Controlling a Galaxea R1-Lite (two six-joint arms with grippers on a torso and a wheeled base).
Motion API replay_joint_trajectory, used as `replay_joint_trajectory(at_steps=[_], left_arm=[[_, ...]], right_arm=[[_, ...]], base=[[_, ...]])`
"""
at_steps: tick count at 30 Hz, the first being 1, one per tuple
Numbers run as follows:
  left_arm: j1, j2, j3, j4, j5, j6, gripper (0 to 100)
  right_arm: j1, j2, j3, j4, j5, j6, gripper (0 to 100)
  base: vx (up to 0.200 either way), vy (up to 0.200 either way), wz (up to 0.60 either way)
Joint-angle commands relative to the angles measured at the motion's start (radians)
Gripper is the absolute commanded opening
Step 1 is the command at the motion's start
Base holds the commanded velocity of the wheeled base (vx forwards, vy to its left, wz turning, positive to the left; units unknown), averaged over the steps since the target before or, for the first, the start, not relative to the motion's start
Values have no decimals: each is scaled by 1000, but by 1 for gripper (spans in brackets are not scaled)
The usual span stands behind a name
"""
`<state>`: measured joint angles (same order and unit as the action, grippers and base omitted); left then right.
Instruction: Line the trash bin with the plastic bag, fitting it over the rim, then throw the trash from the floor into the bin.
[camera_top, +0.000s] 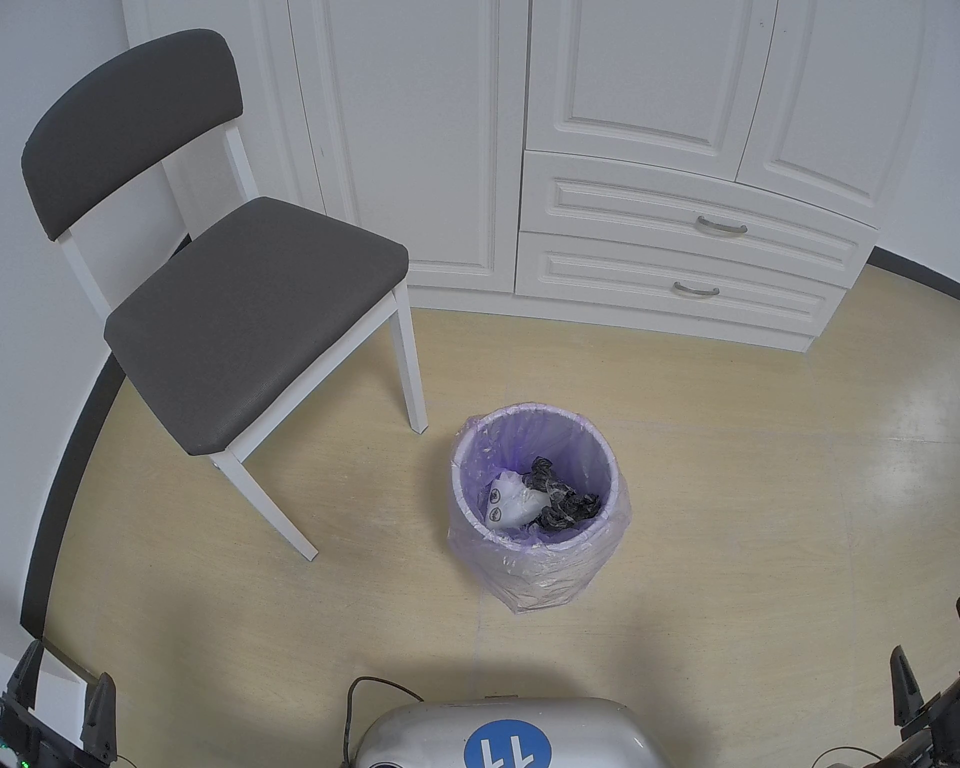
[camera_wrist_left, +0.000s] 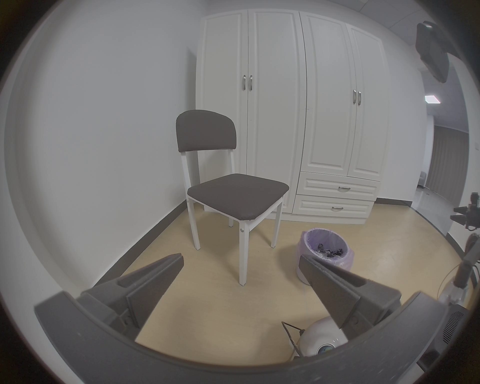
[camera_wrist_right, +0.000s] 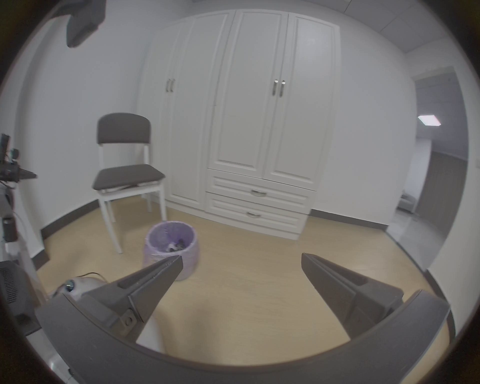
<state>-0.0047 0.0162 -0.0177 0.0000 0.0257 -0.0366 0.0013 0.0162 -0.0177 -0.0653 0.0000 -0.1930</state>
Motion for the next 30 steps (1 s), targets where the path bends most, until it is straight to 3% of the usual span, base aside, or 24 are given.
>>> replay_joint_trajectory(at_steps=[1,6,8,9,11,14,19,24,30], left_arm=[[0,-13,18,0,0,0,100],[0,-13,18,0,0,0,100],[0,-13,18,0,0,0,100],[0,-13,18,0,0,0,100],[0,-13,18,-2,6,-5,100],[0,-13,18,-2,13,-9,100],[0,-13,18,-2,13,-8,100],[0,-15,18,0,6,7,100],[0,-15,18,2,3,23,100]], right_arm=[[0,-16,18,5,101,27,100],[2,-16,18,5,86,53,100],[2,-16,16,4,9,81,100],[2,-16,16,4,9,81,100],[2,-16,18,9,-146,133,100],[0,-16,18,12,-187,213,100],[0,-16,18,12,-160,165,100],[-1,-16,18,67,6,165,100],[0,-16,18,68,11,178,100]], base=[[0,0,0],[0,0,0],[0,0,0],[0,0,0],[0,0,0],[0,0,0],[0,0,0],[0,0,0],[0,0,0]])
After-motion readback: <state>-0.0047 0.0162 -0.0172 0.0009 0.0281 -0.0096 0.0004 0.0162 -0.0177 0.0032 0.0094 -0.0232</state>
